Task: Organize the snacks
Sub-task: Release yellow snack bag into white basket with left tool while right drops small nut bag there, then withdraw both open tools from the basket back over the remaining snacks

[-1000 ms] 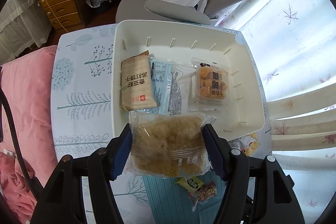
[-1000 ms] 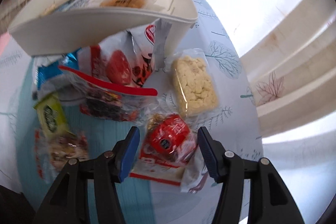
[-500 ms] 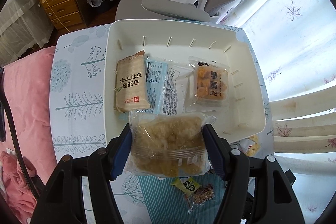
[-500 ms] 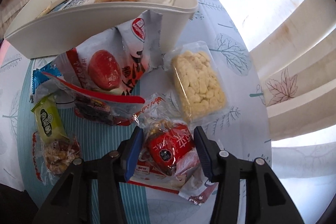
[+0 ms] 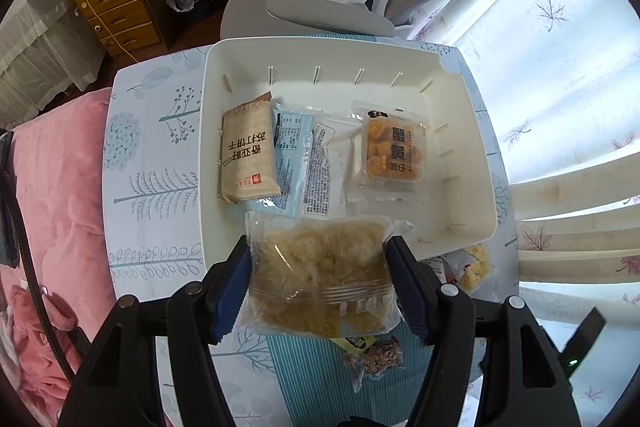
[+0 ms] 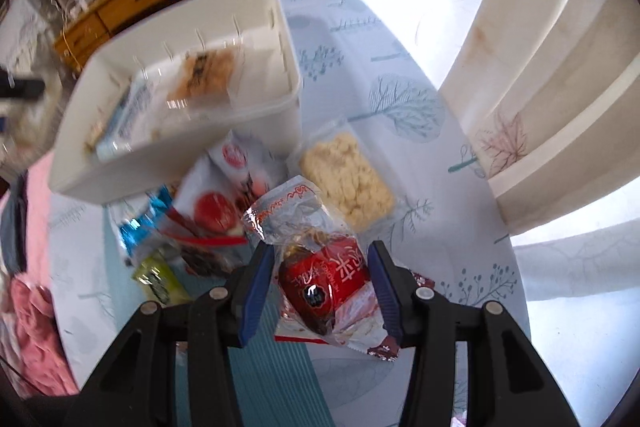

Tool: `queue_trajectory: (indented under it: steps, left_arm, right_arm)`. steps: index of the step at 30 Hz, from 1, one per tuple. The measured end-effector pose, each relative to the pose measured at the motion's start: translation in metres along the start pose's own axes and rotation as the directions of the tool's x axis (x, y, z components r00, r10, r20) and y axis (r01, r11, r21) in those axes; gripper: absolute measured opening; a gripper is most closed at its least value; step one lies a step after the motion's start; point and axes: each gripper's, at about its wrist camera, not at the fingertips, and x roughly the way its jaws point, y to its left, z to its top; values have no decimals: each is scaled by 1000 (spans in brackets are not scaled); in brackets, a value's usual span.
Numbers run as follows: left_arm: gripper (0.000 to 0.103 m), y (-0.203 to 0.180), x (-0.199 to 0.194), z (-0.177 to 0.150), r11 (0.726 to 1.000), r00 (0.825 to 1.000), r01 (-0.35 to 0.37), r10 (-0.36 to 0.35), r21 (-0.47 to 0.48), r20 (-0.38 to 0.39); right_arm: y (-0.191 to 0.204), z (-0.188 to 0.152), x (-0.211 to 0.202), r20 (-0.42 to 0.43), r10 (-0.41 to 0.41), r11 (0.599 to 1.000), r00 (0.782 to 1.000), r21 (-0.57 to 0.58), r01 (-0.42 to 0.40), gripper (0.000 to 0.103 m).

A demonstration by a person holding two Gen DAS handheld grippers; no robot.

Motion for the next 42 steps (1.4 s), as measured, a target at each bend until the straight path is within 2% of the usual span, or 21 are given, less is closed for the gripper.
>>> queue_trajectory:
  steps: [6,11,21,26,30,33,35,37,40,42]
  left_arm:
    - [65,-6,-6,-5,1000,1000,-1,1,-6,0]
    - [65,-5,-8,-5,1000,1000,2,-2,-24,4]
    - [65,10,-5,0,997,999,31,-30,-72,22]
    - [65,22,0,3,994,999,38,-35,-100,27]
    - [67,31,5,6,991,999,47,-44,-125,31]
    - [74,38,8,7,988,998,53,-50,-146,28]
    - [84,41,9,8,986,998,59,-54,-159,35]
    - [87,43,8,10,983,997,67,-60,-170,45]
    - [89,45,6,11,980,996,79,-69,-184,56]
    - [89,45,3,10,979,995,83,-72,-185,64]
  right_arm:
    - [0,23,-28,69,64,998,996,8,-65,49]
    - [9,43,-45,132,127,992,983,-20,-125,49]
    - [41,75,-45,235,281,959,931,-98,-265,49]
    - [53,86,-28,209,339,941,917,-101,-324,49]
    - [65,94,-13,174,356,934,918,-109,-341,50]
    - [72,100,-3,142,370,928,918,-104,-357,53]
    - [73,101,1,121,373,927,920,-98,-363,56]
    - [75,101,5,100,372,927,923,-94,-364,56]
    - [78,102,9,71,357,932,931,-98,-349,65]
    - [78,101,8,67,352,933,933,-97,-345,68]
